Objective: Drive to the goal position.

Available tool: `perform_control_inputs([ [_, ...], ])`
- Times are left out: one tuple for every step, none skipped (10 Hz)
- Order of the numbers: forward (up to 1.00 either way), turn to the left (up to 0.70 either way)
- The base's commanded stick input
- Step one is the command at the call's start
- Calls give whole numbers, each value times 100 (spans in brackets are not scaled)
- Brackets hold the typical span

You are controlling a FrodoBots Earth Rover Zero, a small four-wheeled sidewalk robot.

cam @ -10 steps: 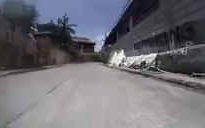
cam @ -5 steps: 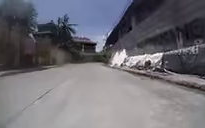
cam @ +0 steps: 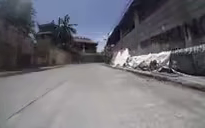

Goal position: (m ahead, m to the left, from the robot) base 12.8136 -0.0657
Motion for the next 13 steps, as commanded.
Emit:
perform_control_inputs([
  [85,0],
  [85,0],
  [85,0],
  [85,0],
  [85,0],
  [85,0],
  [85,0],
  [85,0],
  [85,0],
  [85,0],
  [85,0],
  [85,0],
  [85,0],
])
